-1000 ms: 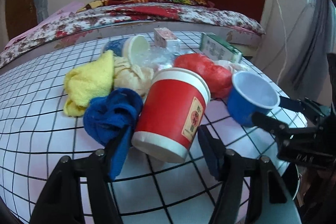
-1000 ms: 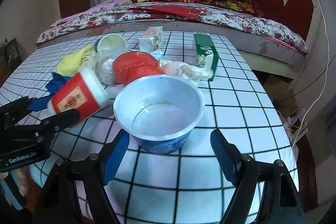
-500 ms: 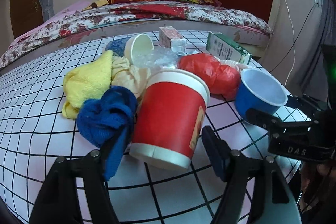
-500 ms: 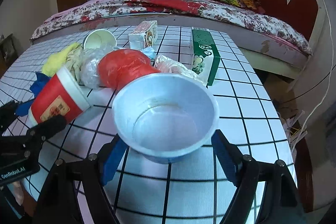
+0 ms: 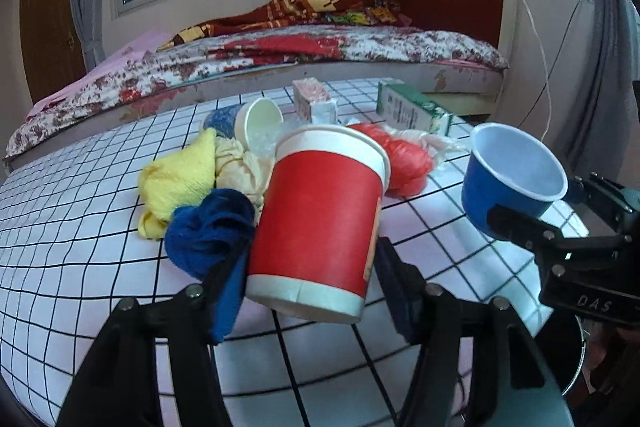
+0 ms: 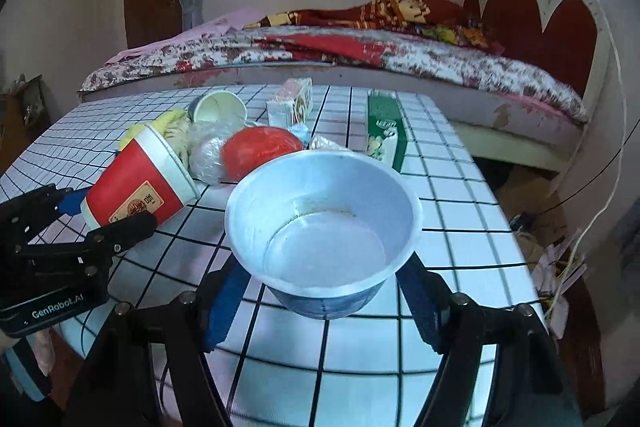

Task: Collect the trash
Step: 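Carry the red cup and blue bowl to the black bin and release both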

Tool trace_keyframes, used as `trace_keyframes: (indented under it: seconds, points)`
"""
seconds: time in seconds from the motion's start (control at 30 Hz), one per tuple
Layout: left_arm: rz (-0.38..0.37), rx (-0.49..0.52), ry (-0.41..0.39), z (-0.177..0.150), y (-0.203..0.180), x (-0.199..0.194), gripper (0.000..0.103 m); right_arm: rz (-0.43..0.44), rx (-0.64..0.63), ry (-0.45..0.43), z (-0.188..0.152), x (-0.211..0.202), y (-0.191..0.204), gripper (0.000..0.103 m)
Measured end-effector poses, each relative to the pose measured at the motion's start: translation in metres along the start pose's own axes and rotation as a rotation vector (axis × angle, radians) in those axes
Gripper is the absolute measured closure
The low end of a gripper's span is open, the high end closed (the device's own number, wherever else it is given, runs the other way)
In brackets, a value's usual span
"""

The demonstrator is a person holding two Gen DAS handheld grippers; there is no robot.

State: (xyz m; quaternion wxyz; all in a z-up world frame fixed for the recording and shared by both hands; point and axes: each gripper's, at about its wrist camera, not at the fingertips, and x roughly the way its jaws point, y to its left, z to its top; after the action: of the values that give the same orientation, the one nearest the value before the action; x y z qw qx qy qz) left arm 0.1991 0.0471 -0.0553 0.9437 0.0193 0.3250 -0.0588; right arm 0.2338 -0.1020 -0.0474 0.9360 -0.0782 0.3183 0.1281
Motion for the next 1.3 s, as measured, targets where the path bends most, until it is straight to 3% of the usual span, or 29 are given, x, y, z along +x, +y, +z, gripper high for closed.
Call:
trace_keyframes:
  seconds: [0.27,0.57,0.97,1.3]
  points:
    - [-0.028,0.009,-0.046,-0.005,-0.013,-0.041,0.041,-0.051,0.030,-0.053,-0.011,-0.056,-0.014,0.028]
    - [-0.145,0.064,-0.059,-0.019,-0.062,-0.070,0.042,-0.154,0.119,-0.068,-0.054,-0.132,-0.059,0.028]
    - [-0.396,0.243,0.030,-0.057,-0.177,-0.064,0.042,-0.293,0.200,0.038,-0.157,-0.193,-0.131,0.028]
    - [-0.516,0.334,0.184,-0.086,-0.243,-0.023,0.042,-0.278,0.246,0.166,-0.230,-0.175,-0.176,0.028]
